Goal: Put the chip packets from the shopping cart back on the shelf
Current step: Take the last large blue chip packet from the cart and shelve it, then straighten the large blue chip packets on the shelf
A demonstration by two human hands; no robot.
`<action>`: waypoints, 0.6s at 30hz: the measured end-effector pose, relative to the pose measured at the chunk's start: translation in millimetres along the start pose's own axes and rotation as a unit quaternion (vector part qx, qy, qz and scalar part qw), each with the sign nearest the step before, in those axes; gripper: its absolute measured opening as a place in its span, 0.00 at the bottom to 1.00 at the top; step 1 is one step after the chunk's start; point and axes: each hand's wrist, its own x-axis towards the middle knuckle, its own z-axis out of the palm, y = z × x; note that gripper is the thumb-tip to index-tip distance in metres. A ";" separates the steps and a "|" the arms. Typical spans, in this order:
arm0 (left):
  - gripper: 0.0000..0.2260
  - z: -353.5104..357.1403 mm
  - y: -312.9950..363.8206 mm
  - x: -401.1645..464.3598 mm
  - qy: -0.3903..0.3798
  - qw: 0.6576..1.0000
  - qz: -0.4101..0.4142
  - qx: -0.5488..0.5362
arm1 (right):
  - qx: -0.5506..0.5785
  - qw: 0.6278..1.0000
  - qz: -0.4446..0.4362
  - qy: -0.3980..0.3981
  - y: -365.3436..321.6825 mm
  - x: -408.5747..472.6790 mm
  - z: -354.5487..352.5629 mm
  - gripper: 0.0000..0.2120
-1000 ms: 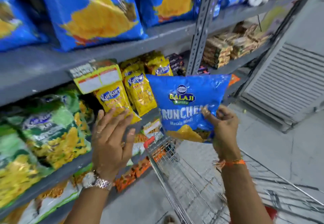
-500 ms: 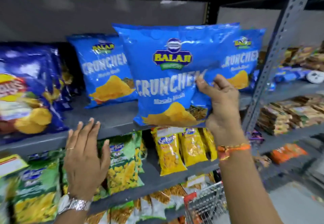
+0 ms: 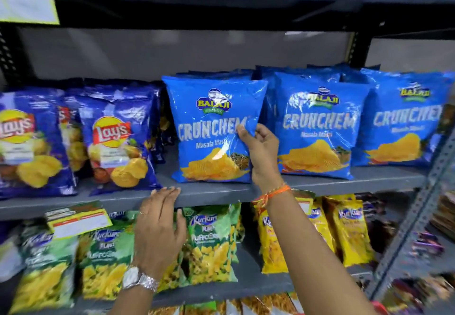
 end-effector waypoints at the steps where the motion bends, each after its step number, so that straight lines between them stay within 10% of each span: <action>1: 0.20 3.6 0.5 -1.1 0.002 1.000 -0.004 0.005 | -0.014 1.000 -0.003 -0.014 3.4 0.3 -3.1 0.12; 7: 0.20 18.6 0.7 -4.4 0.026 0.999 -0.003 0.045 | -0.183 0.970 -0.062 -0.150 17.9 -4.7 -31.8 0.41; 18: 0.22 28.2 2.6 -6.5 0.032 0.998 0.001 0.058 | -0.222 0.958 -0.051 -0.175 5.4 7.5 -30.2 0.51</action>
